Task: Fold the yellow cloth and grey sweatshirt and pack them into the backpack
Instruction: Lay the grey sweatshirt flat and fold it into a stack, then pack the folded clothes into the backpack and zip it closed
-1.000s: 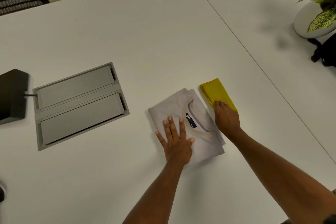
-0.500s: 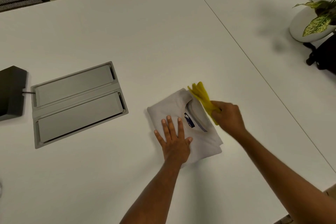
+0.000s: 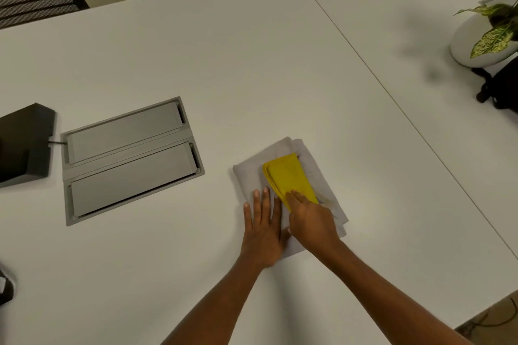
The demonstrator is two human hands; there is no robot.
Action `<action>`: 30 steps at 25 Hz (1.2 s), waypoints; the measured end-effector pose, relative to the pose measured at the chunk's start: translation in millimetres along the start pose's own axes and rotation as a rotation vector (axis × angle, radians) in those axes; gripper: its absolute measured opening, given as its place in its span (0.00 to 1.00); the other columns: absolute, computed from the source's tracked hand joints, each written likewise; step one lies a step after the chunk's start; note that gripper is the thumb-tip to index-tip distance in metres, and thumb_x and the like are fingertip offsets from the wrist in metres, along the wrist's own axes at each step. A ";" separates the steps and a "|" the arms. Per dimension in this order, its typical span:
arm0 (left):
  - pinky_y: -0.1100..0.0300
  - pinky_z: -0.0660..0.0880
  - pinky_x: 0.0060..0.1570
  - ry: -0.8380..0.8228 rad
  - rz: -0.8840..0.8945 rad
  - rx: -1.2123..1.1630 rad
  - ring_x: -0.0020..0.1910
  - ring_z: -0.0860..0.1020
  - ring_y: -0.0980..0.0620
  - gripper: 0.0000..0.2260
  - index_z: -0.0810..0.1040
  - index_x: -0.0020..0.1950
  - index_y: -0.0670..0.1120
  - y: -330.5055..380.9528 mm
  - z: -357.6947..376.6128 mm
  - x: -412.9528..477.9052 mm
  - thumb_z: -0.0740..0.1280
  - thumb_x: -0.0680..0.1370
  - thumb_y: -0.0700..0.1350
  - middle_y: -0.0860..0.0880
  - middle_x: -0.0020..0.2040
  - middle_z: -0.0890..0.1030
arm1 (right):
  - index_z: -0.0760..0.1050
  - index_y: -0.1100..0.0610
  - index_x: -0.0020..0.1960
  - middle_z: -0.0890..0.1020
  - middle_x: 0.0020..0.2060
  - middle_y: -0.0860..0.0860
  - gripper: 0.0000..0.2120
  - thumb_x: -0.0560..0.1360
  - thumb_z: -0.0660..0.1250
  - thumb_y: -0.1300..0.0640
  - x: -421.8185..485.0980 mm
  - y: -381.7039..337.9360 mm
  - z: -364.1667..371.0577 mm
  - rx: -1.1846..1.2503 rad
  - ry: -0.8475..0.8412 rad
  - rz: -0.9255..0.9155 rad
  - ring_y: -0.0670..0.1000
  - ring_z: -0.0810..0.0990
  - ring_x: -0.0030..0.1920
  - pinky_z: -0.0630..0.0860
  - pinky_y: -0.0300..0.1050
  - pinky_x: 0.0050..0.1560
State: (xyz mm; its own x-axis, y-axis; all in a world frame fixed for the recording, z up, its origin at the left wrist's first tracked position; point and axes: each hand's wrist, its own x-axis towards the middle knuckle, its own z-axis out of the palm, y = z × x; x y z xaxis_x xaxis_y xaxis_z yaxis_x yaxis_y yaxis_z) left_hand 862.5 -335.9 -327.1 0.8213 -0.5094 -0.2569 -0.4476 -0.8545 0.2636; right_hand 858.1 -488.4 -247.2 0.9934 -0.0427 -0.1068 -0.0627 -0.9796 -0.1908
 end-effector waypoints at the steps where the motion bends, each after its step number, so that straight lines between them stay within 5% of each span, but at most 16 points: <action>1: 0.33 0.45 0.81 0.021 0.024 -0.002 0.87 0.45 0.35 0.36 0.47 0.88 0.44 -3.9 1.9 -10.3 0.45 0.87 0.65 0.39 0.88 0.44 | 0.85 0.60 0.56 0.89 0.50 0.57 0.31 0.53 0.85 0.63 -0.8 -1.5 1.2 -0.012 0.004 -0.002 0.56 0.89 0.40 0.79 0.48 0.24; 5: 0.36 0.47 0.81 0.014 0.077 -0.029 0.87 0.43 0.38 0.36 0.46 0.88 0.44 -10.9 4.0 -31.1 0.45 0.88 0.65 0.42 0.88 0.43 | 0.85 0.56 0.54 0.88 0.51 0.55 0.16 0.69 0.81 0.52 -6.0 -11.6 13.6 -0.042 0.033 -0.052 0.57 0.89 0.47 0.83 0.50 0.31; 8: 0.39 0.41 0.83 -0.015 0.020 -0.057 0.87 0.39 0.42 0.38 0.42 0.88 0.45 -8.9 -0.7 -33.1 0.46 0.87 0.68 0.44 0.88 0.39 | 0.83 0.55 0.58 0.86 0.57 0.54 0.15 0.81 0.64 0.47 1.7 -9.9 20.8 0.022 0.194 -0.055 0.58 0.85 0.58 0.83 0.53 0.51; 10: 0.42 0.36 0.83 -0.036 -0.035 -0.093 0.86 0.32 0.47 0.40 0.35 0.87 0.46 -6.4 -1.7 -41.0 0.46 0.86 0.70 0.47 0.87 0.32 | 0.76 0.57 0.74 0.77 0.74 0.57 0.21 0.85 0.60 0.49 12.3 -4.7 27.7 0.044 0.227 -0.107 0.59 0.73 0.77 0.72 0.60 0.74; 12: 0.42 0.35 0.83 -0.045 -0.062 -0.111 0.85 0.30 0.48 0.40 0.33 0.86 0.48 -5.9 4.0 -53.2 0.46 0.86 0.70 0.48 0.86 0.29 | 0.62 0.57 0.84 0.60 0.84 0.56 0.28 0.88 0.55 0.45 22.8 2.7 39.6 0.019 0.147 -0.180 0.57 0.55 0.85 0.58 0.63 0.82; 15: 0.41 0.39 0.82 -0.049 -0.052 -0.106 0.86 0.35 0.45 0.38 0.35 0.87 0.50 -12.6 11.7 -68.7 0.46 0.86 0.69 0.48 0.87 0.33 | 0.53 0.53 0.87 0.52 0.86 0.53 0.35 0.86 0.53 0.36 34.5 3.0 55.0 0.042 0.059 -0.168 0.56 0.47 0.86 0.54 0.66 0.82; 20: 0.42 0.35 0.84 -0.114 -0.028 -0.110 0.85 0.32 0.48 0.38 0.30 0.86 0.51 -14.8 16.0 -70.3 0.45 0.86 0.69 0.50 0.85 0.28 | 0.53 0.52 0.87 0.53 0.86 0.51 0.39 0.84 0.58 0.33 36.2 -0.4 61.5 0.054 0.079 -0.145 0.56 0.47 0.86 0.50 0.64 0.84; 26: 0.45 0.34 0.81 -0.103 -0.026 -0.156 0.85 0.32 0.45 0.37 0.36 0.87 0.53 -17.2 -0.9 -75.1 0.49 0.86 0.67 0.50 0.87 0.32 | 0.52 0.52 0.87 0.51 0.86 0.52 0.40 0.83 0.52 0.30 39.7 -1.5 55.9 0.029 -0.053 -0.118 0.57 0.47 0.86 0.52 0.65 0.83; 30: 0.39 0.51 0.84 -0.070 -0.108 -0.206 0.85 0.39 0.42 0.35 0.59 0.87 0.49 -28.9 -13.7 -104.7 0.42 0.86 0.68 0.45 0.88 0.50 | 0.49 0.52 0.87 0.48 0.87 0.52 0.45 0.80 0.42 0.23 41.2 -1.2 49.1 -0.017 -0.191 -0.100 0.59 0.45 0.86 0.51 0.68 0.82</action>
State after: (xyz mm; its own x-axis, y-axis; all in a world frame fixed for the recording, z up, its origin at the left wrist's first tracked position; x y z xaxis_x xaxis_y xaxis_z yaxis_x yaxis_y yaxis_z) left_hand 794.3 -256.5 -295.0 0.8309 -0.4277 -0.3560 -0.2708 -0.8696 0.4128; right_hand 894.3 -479.3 -299.2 0.9582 0.0909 -0.2714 0.0381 -0.9803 -0.1938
